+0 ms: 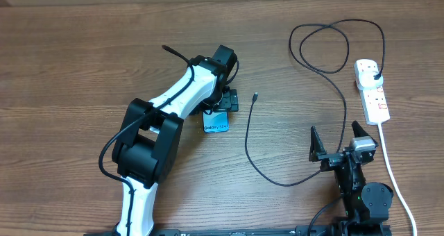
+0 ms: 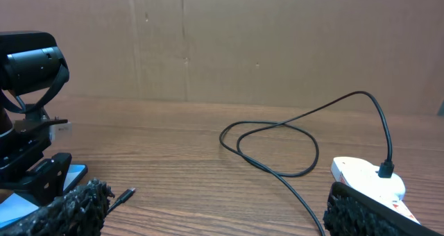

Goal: Plug charger to phone and switch on socket

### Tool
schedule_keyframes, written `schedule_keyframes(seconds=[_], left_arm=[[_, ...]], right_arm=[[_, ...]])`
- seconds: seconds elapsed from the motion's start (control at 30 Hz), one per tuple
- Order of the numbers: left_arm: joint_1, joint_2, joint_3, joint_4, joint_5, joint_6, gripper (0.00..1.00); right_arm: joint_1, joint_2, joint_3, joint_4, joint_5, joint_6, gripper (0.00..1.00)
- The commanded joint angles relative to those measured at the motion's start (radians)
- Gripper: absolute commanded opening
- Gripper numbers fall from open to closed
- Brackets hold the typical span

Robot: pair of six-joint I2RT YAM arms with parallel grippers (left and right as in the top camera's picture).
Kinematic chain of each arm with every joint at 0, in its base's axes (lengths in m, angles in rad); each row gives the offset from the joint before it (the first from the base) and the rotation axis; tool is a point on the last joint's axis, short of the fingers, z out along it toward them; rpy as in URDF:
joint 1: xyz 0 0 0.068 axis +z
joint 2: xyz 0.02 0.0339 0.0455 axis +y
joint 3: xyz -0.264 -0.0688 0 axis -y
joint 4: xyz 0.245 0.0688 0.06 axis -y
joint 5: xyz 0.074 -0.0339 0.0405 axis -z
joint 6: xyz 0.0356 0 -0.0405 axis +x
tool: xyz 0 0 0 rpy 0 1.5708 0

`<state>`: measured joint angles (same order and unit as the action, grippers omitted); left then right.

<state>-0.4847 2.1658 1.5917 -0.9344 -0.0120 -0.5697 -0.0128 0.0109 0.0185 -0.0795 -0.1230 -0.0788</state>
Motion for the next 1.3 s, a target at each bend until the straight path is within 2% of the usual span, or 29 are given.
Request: schedule_keyframes(seconds=[0.0,1.0,1.27], left_arm=[[-0.005,0.013,-0.006,-0.001,-0.014,0.016,1.00],[-0.036,0.013,-0.006,0.002,-0.044,0.016,1.00],[-0.040,0.013,-0.006,0.058,-0.070,0.016,1.00]], right_arm=[[-0.002,-0.008,-0.010,0.004,0.006,0.003,1.00],[-0.002,-0.008,-0.010,0.004,0.006,0.003,1.00],[-0.002,-0.008,-0.010,0.004,0.006,0.003,1.00]])
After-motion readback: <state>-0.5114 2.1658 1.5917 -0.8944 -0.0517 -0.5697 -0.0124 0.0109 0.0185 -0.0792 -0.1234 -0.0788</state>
